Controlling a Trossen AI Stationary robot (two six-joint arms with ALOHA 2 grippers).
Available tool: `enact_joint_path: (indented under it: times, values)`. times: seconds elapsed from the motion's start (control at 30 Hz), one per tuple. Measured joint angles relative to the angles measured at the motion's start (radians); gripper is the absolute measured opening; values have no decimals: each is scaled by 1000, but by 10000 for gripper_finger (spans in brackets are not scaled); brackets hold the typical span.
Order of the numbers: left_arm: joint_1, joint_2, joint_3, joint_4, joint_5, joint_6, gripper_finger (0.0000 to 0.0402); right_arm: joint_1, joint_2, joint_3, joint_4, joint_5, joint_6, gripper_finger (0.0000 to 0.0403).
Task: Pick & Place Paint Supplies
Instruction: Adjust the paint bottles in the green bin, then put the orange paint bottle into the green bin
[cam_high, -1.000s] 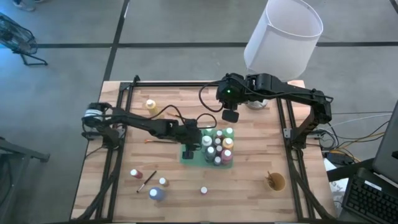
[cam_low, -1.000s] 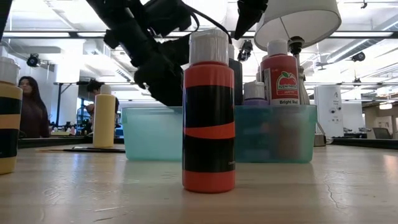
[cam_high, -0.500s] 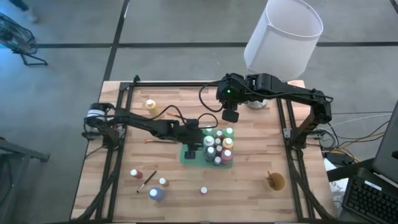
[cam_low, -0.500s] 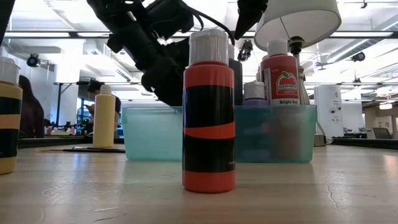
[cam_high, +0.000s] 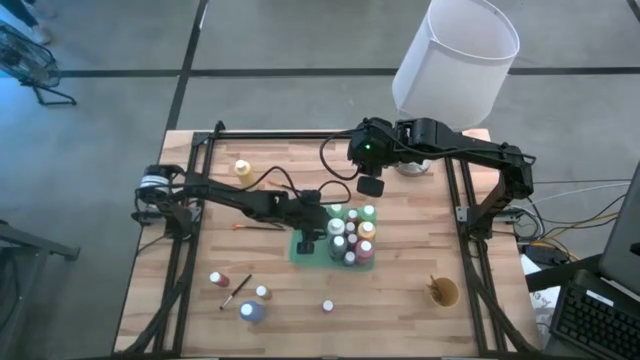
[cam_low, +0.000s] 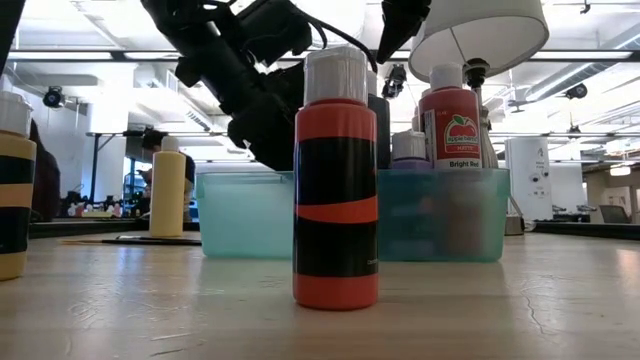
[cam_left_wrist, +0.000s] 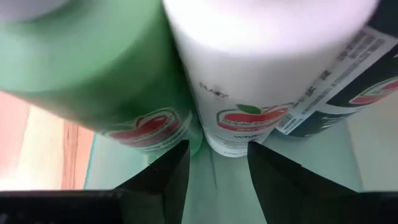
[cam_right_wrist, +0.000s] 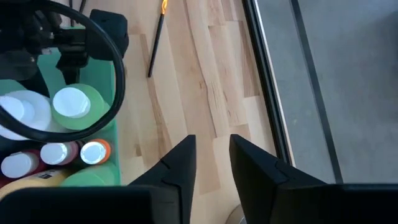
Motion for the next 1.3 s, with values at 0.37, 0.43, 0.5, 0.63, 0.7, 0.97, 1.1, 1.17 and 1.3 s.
enact_joint_path:
  times: [0.37,0.43,0.5,0.63,0.7,0.97,1.1,1.17,1.3]
  values:
    - [1,0,0,23,-2,34,168,0,0,0,0,0,3,55]
    - [3,-1,0,3,-9,26,168,0,0,0,0,0,3,51]
    - [5,-1,0,-14,-10,21,168,0,0,0,0,0,3,48]
    - [7,-1,0,-15,-62,21,168,0,0,0,0,0,1,50]
    - [9,-1,0,-14,-85,26,168,0,0,0,-1,0,2,54]
    - [11,-1,0,43,-63,93,168,0,0,0,0,0,1,81]
    - [10,-1,0,39,-59,88,168,0,0,0,-1,0,3,94]
    - [10,-2,0,1,-59,76,168,0,0,0,-1,0,3,99]
    - [10,-24,0,-86,-58,42,168,0,0,0,-1,0,3,108]
